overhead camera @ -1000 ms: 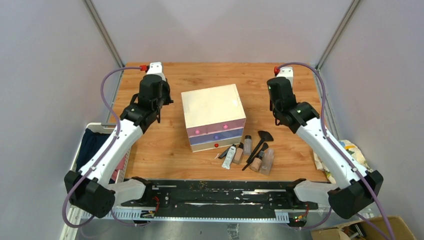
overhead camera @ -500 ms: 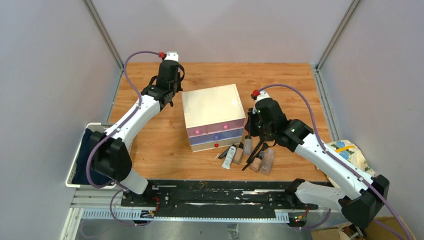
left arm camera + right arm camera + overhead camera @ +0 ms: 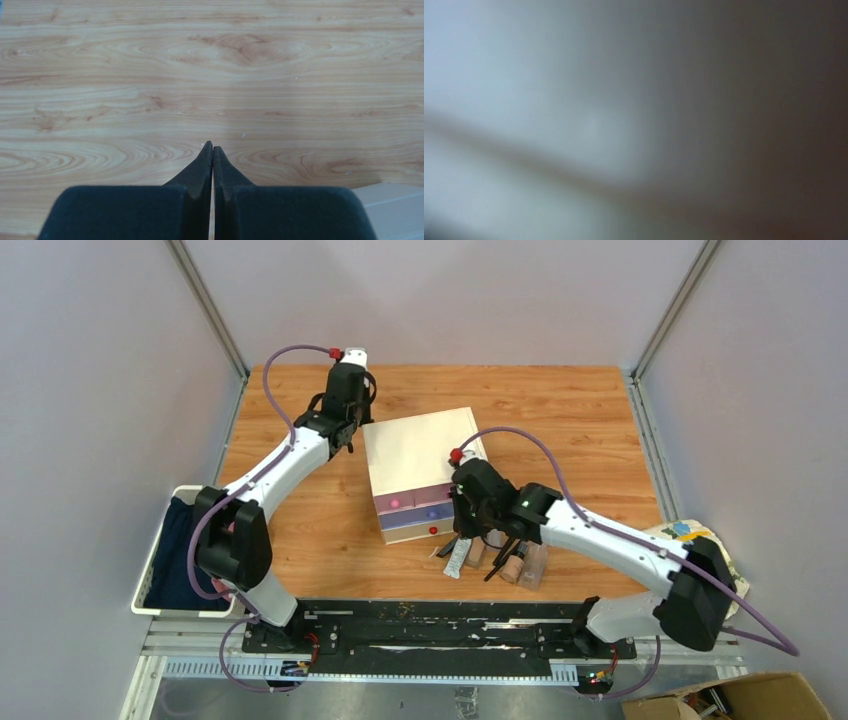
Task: Organize the makeup
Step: Move the storage box to the center of the board.
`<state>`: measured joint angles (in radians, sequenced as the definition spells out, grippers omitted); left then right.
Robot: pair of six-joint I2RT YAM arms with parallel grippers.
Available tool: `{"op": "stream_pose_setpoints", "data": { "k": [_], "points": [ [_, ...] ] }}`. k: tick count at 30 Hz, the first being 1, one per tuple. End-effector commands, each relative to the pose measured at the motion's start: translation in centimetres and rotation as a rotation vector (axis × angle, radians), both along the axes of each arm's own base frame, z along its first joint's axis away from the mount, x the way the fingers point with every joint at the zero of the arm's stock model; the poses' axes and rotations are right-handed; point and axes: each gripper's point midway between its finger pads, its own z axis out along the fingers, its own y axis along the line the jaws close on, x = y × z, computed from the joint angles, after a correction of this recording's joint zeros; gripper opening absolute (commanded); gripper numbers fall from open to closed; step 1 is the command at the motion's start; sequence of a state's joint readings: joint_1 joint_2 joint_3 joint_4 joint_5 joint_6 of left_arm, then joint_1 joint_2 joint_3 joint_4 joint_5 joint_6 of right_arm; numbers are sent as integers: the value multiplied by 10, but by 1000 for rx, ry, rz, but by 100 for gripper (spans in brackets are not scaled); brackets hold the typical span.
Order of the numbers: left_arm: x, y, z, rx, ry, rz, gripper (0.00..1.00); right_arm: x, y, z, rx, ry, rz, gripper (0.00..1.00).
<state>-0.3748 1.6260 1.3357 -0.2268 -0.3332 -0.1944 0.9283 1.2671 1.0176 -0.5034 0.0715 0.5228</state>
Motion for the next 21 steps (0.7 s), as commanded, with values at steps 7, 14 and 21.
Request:
{"op": "stream_pose_setpoints", "data": {
  "k": [7, 14, 21],
  "points": [
    [-17, 5, -6, -17, -14, -5, 0, 37, 39, -29, -118, -10, 31, 0],
    [-20, 16, 3, 4, -28, 14, 0, 58, 74, -38, -141, -10, 101, 0],
    [-14, 34, 4, -7, -32, 53, 0, 78, 104, -36, -140, -27, 142, 0]
  ]
}}
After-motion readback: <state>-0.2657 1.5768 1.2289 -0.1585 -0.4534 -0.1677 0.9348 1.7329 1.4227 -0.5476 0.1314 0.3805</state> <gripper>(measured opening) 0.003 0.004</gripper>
